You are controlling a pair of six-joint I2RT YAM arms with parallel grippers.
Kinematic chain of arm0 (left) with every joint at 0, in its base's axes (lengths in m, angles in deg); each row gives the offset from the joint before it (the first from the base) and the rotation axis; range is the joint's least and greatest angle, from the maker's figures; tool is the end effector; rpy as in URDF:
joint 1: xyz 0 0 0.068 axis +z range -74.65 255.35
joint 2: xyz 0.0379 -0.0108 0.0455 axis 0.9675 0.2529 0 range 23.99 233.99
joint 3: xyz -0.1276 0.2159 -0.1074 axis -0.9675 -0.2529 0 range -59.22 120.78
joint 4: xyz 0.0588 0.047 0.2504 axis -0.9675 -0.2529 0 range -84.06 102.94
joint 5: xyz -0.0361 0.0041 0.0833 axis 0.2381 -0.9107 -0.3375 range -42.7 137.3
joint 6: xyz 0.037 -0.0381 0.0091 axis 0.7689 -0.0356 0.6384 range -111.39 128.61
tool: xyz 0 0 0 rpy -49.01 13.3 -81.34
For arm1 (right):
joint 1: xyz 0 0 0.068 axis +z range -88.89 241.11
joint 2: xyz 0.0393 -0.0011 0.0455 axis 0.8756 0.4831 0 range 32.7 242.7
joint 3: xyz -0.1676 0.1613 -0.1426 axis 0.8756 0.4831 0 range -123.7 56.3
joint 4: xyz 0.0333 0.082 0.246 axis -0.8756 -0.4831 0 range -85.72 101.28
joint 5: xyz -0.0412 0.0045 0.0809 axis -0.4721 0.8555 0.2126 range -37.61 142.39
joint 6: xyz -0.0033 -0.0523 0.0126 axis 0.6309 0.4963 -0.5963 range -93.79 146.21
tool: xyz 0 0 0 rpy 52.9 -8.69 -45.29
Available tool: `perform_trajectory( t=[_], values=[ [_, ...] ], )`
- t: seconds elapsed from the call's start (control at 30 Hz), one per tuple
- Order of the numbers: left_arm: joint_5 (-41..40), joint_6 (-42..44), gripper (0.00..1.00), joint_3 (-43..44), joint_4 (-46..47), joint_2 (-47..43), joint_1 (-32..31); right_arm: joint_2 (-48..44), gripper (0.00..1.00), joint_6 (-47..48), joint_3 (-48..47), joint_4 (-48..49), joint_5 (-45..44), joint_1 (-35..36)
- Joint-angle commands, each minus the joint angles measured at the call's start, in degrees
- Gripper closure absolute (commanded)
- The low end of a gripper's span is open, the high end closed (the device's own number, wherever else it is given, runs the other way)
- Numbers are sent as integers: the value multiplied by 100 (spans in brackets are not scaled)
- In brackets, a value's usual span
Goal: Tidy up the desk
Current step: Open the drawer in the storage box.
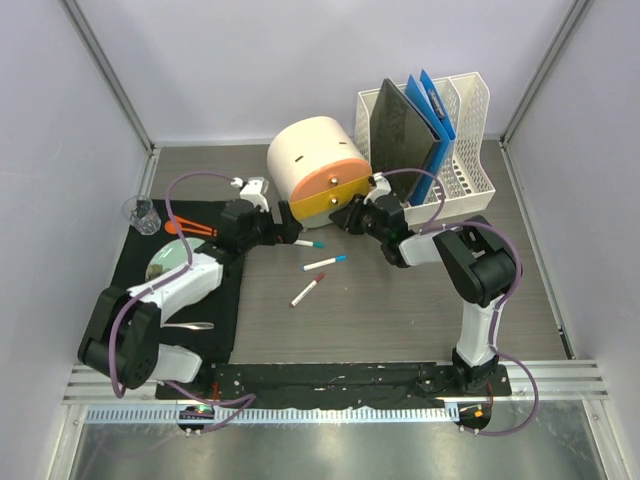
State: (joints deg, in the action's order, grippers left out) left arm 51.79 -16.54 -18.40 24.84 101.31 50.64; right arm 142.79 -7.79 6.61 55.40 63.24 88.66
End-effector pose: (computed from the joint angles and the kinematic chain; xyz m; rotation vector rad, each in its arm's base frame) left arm 0.2661 -0.1256 0.2279 0.0437 2.0556 -0.6293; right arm 0.3413 0.1855 0.1475 -0.0288 1.9527 0.9062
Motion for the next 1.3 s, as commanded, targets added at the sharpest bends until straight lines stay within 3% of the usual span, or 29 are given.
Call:
perform_trajectory(
  t=[0.0,0.73,1.07,1.27],
  values=[
    [-405,-78,0,427,163,195,-51,-250,81,69,100,-219,-171,75],
    [-1135,-324,1,927,76,943,-51,-778,81,8,539,-624,-285,330],
    [-1301,-561,0,972,137,1075,-87,-866,81,-309,715,-843,-1567,857],
    [-1223,-526,0,937,119,1031,-87,-1006,81,-625,891,-782,-1849,1077]
  ],
)
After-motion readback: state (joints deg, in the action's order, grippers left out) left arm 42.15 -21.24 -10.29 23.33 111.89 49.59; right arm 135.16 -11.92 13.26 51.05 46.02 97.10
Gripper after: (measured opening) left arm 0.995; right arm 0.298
